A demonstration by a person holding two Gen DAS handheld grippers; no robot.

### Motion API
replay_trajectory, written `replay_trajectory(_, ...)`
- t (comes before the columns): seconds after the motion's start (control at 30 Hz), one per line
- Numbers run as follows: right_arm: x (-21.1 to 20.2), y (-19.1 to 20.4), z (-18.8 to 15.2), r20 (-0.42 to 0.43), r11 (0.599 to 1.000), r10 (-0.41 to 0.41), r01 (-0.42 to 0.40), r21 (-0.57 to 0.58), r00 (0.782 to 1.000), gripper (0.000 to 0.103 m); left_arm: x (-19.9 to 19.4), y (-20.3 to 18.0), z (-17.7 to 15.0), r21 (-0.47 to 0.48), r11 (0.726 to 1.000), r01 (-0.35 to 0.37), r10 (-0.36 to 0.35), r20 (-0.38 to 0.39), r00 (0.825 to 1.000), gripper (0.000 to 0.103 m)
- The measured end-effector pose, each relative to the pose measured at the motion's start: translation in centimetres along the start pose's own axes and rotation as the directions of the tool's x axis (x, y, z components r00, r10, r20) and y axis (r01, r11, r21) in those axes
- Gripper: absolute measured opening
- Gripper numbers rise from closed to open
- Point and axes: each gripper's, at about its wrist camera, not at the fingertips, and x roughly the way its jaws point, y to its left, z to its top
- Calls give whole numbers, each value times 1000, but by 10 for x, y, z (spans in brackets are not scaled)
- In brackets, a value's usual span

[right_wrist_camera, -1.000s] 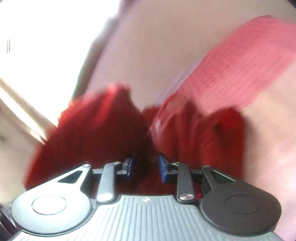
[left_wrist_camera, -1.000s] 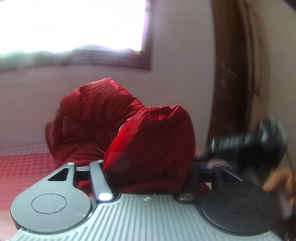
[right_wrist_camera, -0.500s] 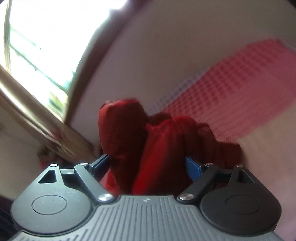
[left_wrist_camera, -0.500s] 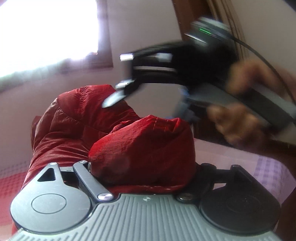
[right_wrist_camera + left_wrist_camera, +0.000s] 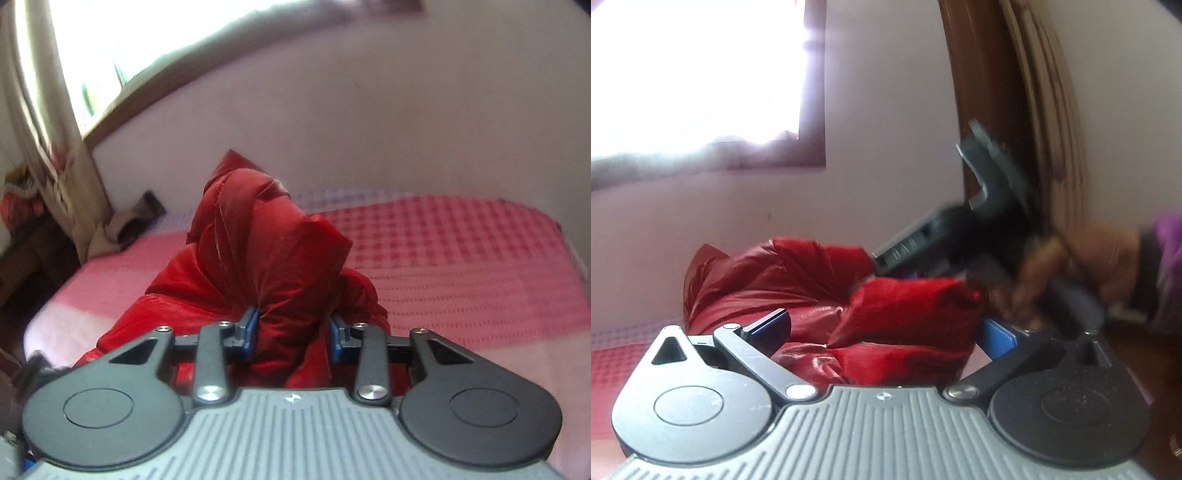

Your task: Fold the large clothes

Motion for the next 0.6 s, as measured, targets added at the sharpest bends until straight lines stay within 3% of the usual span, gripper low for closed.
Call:
replay_trajectory(0.1, -5, -16, -11, 37, 996, 39, -42, 78, 999, 32, 6, 1, 1, 29, 999, 30, -29, -13, 999, 98)
replay_trajectory(0.17, -5, -28, -22, 49, 990, 50, -56, 129, 998, 32, 17, -2, 4, 37, 992, 118, -116, -37, 993, 69)
replay_trajectory(0.27, -11, -41, -33, 48, 981, 49, -58, 187, 998, 32, 39, -12, 1, 118, 980, 162, -151, -98, 984, 69)
replay_trajectory(0.43, -27, -52, -32, 57, 979, -4, -7, 204, 998, 32, 57, -11, -19, 94, 971, 221, -204, -165, 965, 70)
replay_trajectory(0.53, -57, -34, -12, 161, 994, -72, 57, 91, 984, 32, 61, -8, -27, 82, 970, 229, -213, -168, 963, 76)
replay_trajectory(0.6, -68, -6, 7, 221, 997, -61, 68, -24, 973, 32, 64, -6, -30, 74, 970, 233, -217, -171, 961, 78)
